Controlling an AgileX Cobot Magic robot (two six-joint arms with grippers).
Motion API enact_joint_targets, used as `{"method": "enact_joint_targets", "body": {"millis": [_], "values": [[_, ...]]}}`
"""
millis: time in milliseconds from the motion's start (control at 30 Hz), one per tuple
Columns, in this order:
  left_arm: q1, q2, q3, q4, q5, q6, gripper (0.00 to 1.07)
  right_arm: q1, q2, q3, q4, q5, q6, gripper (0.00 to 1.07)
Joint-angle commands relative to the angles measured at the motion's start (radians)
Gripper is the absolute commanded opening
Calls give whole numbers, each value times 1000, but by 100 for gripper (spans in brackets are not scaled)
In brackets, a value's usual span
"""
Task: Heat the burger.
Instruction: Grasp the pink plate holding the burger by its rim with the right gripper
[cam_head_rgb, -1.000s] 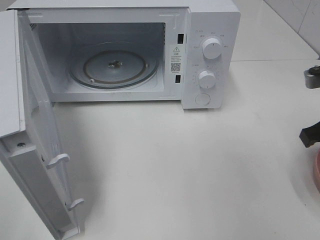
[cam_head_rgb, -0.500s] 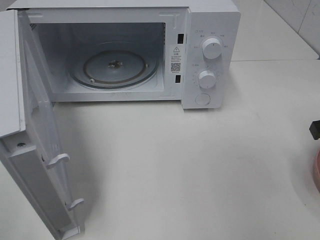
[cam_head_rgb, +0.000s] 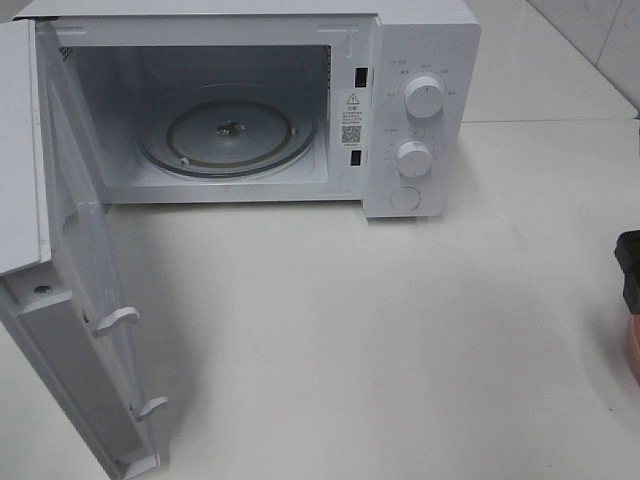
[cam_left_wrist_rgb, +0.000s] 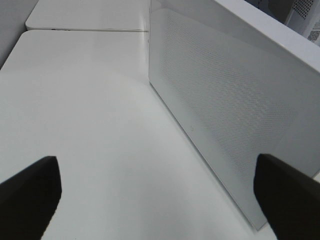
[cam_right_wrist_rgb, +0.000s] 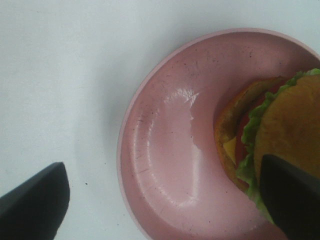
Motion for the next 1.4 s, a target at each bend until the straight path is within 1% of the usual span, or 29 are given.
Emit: {"method": "enact_joint_targets", "body": {"millis": [33, 67, 167, 367, 500, 600, 667, 767, 833, 1300, 1367, 1400], "values": [[-4, -21, 5, -5, -11, -3, 100, -8, 61, 23, -12, -27, 9, 96], [-4, -21, 5, -5, -11, -3, 100, -8, 89, 37, -12, -60, 9, 96], [-4, -21, 5, -5, -11, -3, 100, -8, 103, 42, -12, -75, 9, 96], [-4, -21, 5, -5, -11, -3, 100, -8, 199, 45, -19, -121, 9, 93], [-4, -21, 5, -5, -11, -3, 100, -8, 253, 45, -19, -131, 9, 88], [-4, -21, 5, -5, -11, -3, 100, -8, 260, 45, -19, -133, 9, 87], [-4, -21, 5, -5, -11, -3, 100, -8, 294, 45, -19, -137, 9, 82], [-4, -21, 5, -5, -11, -3, 100, -8, 301, 45, -19, -140, 9, 81], [-4, -21, 5, -5, -11, -3, 100, -25, 322, 45, -14, -160, 9, 78], [-4, -21, 5, -5, -11, -3, 100, -31, 362, 45, -9, -157, 14, 76], [-4, -21, 5, -5, -11, -3, 100, -31, 362, 45, -9, -150, 21, 74], [-4, -21, 5, -5, -11, -3, 100, -31, 362, 45, -8, -144, 37, 69]]}}
